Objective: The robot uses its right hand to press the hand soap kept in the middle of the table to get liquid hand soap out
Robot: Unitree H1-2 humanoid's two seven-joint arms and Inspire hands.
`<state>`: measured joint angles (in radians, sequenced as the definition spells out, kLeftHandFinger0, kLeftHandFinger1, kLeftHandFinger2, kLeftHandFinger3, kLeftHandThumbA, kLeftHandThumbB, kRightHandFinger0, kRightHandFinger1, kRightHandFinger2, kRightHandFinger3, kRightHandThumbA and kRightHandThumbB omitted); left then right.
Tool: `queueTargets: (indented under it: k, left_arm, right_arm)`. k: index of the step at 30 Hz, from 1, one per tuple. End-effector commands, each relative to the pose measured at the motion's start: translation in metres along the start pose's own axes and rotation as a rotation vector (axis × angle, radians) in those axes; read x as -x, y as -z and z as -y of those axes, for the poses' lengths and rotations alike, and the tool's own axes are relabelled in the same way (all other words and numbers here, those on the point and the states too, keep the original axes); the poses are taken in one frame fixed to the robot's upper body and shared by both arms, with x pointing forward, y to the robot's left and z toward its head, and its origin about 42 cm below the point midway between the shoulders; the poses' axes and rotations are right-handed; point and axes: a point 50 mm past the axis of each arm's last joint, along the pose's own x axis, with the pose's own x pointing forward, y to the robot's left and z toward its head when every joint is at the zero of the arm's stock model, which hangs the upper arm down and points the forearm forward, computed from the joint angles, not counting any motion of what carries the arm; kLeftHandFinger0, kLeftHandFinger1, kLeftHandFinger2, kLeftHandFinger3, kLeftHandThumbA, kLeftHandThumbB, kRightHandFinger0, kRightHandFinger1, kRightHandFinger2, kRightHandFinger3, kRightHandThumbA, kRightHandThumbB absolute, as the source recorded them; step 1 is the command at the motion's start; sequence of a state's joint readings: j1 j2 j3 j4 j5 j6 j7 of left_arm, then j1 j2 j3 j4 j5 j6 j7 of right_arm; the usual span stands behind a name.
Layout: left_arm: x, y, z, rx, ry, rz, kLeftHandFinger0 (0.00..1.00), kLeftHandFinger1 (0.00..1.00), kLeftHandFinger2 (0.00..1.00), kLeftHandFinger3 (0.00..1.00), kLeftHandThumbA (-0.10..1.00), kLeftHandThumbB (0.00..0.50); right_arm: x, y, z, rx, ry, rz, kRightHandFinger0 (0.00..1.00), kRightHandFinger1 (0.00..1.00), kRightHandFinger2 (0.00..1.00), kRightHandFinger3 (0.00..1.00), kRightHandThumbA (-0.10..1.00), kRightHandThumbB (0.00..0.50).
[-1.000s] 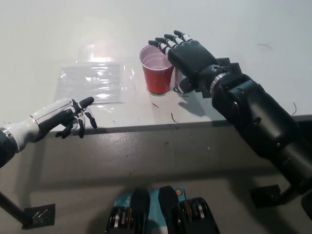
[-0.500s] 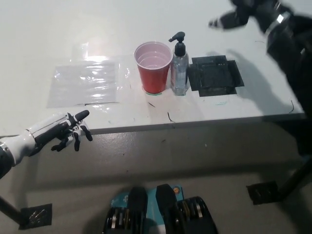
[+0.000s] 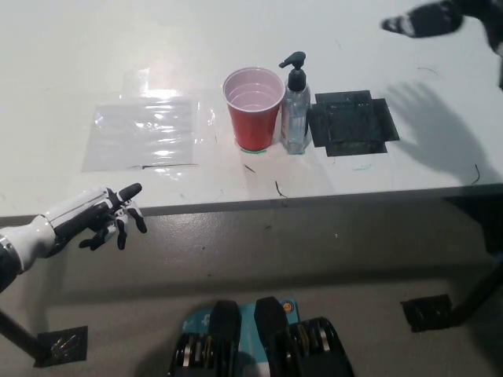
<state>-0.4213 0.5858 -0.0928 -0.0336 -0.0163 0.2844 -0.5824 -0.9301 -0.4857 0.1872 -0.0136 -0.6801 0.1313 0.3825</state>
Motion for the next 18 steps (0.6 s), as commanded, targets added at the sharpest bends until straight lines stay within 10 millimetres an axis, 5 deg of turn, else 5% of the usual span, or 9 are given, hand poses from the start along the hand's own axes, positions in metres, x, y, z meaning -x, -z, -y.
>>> queueTargets:
  k: [1, 5, 11, 18]
  left_arm:
    - [0.007, -0.010, -0.016, -0.035, -0.033, 0.041, 0.02, 0.07, 0.24, 0.57, 1.00, 0.352]
    - [0.008, -0.007, -0.015, -0.007, -0.040, 0.045, 0.02, 0.06, 0.25, 0.57, 1.00, 0.352]
    - [0.009, -0.005, -0.014, -0.006, -0.050, 0.045, 0.01, 0.06, 0.23, 0.54, 1.00, 0.349]
    - [0.012, -0.004, -0.016, -0.011, -0.069, 0.046, 0.04, 0.08, 0.25, 0.57, 1.00, 0.319]
  right_arm:
    - [0.021, 0.023, 0.019, -0.058, 0.064, -0.054, 1.00, 1.00, 1.00, 1.00, 1.00, 0.499]
    - [0.057, 0.049, 0.002, -0.121, 0.106, -0.107, 1.00, 1.00, 1.00, 1.00, 1.00, 0.474]
    - [0.109, 0.053, -0.020, -0.229, 0.132, -0.185, 1.00, 1.00, 1.00, 1.00, 1.00, 0.500]
    - [0.163, 0.064, -0.060, -0.403, 0.159, -0.296, 1.00, 1.00, 1.00, 1.00, 1.00, 0.475]
